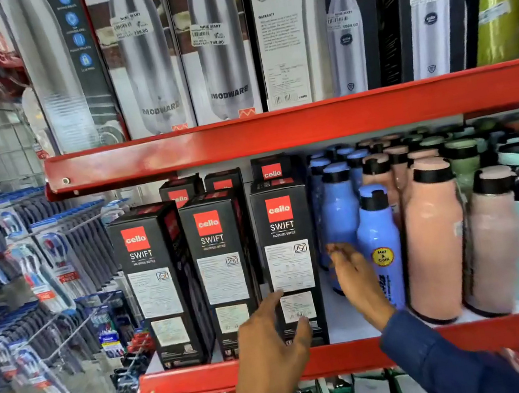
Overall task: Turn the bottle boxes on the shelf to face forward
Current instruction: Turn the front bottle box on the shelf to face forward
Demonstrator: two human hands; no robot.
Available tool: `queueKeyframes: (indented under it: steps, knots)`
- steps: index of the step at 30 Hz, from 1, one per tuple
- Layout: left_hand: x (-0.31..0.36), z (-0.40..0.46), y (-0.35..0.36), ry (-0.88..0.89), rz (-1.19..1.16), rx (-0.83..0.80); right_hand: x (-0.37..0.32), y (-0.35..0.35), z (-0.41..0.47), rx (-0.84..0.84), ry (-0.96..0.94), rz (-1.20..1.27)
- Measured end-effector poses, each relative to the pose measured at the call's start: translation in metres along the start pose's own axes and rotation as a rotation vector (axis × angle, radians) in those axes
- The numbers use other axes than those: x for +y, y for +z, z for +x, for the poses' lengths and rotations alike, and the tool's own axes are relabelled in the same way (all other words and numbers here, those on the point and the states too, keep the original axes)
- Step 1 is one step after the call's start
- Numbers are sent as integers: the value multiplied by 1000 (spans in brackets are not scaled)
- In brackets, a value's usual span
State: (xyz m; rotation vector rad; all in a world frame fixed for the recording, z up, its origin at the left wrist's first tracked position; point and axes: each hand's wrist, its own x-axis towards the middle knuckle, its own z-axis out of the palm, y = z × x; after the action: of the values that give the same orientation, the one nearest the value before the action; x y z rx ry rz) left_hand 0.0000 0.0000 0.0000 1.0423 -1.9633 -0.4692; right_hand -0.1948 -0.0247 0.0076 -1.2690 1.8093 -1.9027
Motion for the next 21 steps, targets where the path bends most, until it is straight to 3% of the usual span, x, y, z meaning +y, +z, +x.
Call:
queueKeyframes:
  steps: [2,8,12,21]
  knots:
    - [4,3,5,-14,-12,-9,-3,5,5,-102,140,27]
    - [11,-1,27,-8,37,-20,5,12,14,-340,264,120]
    - [12,-1,31,-22,-15,-56,15,9,16,-340,245,201]
    - [13,21,33,37,-64,117,8,-6,3,-143,104,232]
